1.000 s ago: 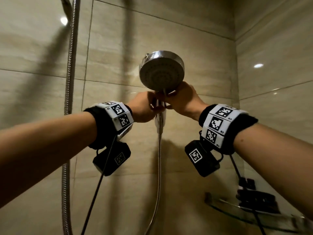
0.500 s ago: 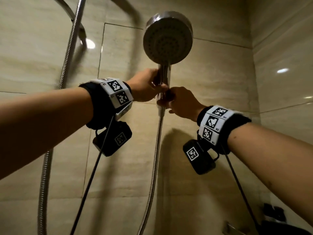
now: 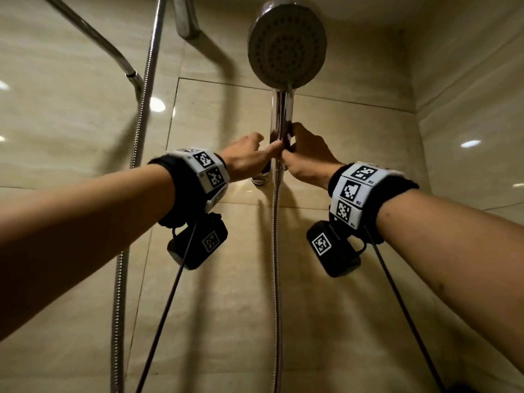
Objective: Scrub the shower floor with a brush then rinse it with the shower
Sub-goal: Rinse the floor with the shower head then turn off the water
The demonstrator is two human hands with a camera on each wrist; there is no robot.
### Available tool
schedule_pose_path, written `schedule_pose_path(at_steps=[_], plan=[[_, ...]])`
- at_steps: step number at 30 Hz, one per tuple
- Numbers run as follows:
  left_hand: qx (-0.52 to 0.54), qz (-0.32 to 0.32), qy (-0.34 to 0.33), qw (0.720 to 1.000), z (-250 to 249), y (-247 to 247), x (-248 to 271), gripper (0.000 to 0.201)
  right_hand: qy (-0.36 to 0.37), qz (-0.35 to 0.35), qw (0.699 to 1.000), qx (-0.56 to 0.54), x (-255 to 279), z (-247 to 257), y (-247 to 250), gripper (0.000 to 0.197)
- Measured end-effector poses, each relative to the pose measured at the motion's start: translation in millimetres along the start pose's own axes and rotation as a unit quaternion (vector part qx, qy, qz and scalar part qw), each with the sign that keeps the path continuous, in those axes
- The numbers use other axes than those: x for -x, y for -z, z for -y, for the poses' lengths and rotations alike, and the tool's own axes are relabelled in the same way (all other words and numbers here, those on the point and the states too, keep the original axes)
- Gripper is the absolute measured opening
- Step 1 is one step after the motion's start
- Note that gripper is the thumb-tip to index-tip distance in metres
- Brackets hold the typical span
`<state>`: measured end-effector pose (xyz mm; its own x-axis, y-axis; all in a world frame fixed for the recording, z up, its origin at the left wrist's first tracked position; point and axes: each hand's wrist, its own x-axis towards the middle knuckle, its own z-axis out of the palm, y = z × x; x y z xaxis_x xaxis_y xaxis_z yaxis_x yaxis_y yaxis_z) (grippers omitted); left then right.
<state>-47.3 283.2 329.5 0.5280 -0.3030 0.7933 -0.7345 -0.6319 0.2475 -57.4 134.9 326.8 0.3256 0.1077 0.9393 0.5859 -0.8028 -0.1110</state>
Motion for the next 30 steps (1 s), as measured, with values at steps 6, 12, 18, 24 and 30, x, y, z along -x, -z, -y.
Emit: schedule_pose_path(at_steps=[6,12,18,24,30], plan=[[-0.033,0.048,0.022,0.998,8,-2,-11,0.080,-0.002,-0.011,1.000,0.011,-22,5,-9,0.036],[0.044,0.030,0.007,0.999,22,2,-30,0.129,-0.025,-0.078,0.997,-0.001,-36,20,-11,0.044],[0.088,0.033,0.006,0.996,38,0,-38,0.134,-0.052,-0.039,0.997,-0.048,-40,25,-15,0.063],[-0.019,0.017,-0.036,0.999,44,-2,-32,0.047,-0.030,-0.102,0.994,0.005,-33,27,-14,0.048],[-0.117,-0.033,-0.074,0.990,42,-7,-35,0.039,-0.016,-0.104,0.994,0.007,-37,30,-17,0.046]])
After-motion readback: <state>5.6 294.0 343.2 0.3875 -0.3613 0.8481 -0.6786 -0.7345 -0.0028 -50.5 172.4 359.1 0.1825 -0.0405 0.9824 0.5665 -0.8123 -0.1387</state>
